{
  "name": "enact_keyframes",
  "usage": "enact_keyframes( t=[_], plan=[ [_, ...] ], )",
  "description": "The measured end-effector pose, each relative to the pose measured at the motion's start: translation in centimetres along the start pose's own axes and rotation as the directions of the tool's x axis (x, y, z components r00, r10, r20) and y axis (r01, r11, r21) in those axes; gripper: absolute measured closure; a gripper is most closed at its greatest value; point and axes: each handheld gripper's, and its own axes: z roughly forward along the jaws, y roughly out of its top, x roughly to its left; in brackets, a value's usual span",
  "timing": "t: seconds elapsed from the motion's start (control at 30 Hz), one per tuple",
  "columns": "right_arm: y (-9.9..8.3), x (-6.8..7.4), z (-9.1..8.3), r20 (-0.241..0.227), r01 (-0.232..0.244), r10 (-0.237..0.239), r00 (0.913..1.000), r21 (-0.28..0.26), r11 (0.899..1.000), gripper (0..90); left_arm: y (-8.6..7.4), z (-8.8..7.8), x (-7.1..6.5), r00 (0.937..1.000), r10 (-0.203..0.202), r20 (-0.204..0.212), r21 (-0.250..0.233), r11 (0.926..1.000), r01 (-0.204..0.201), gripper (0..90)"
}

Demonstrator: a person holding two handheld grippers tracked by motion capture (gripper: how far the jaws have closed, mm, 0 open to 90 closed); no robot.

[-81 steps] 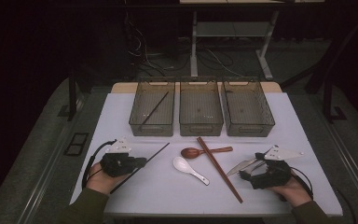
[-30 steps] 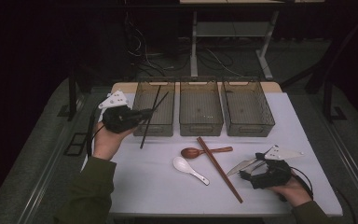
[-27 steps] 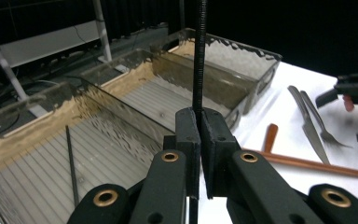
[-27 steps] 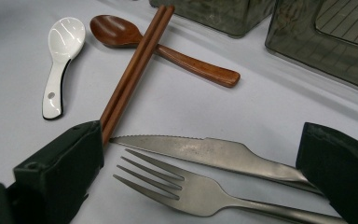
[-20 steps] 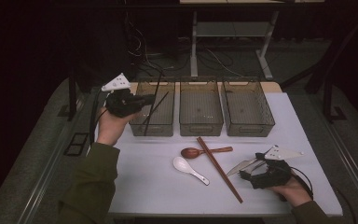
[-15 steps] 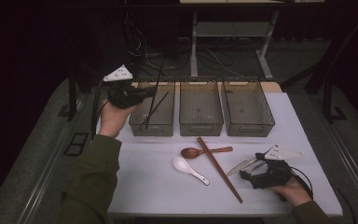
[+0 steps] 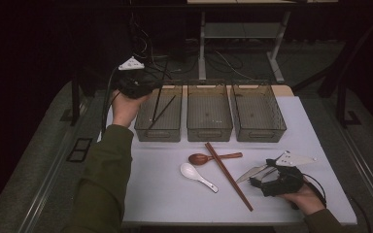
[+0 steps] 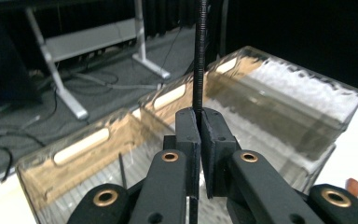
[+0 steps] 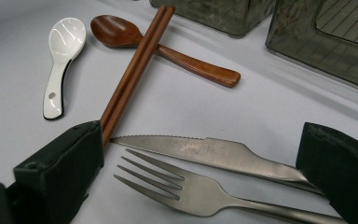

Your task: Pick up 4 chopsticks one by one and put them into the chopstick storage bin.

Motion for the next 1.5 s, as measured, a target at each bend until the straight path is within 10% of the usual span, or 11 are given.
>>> enact_keyframes(
  t=[0.67, 1.27, 1.5],
  plan=[
    [0.0, 0.0, 0.0, -0.002, 0.0, 0.0, 1.0, 0.002, 1.0, 0.5, -4.7, 2.4, 2.8, 0.9943, -0.089, -0.058, 0.214, 0.9718, 0.1, 85.5],
    [0.0, 0.0, -0.1, -0.003, -0.001, 0.001, 1.0, 0.0, 1.0, 0.5, -6.3, 4.9, 3.1, 0.9852, -0.115, -0.127, 0.275, 0.9502, 0.147, 83.6],
    [-0.1, 0.0, -0.1, -0.005, 0.002, -0.002, 1.0, 0.0, 1.0, 0.5, -6.6, 5.2, 3.0, 0.9822, -0.107, -0.155, 0.278, 0.9492, 0.147, 66.6]
  ],
)
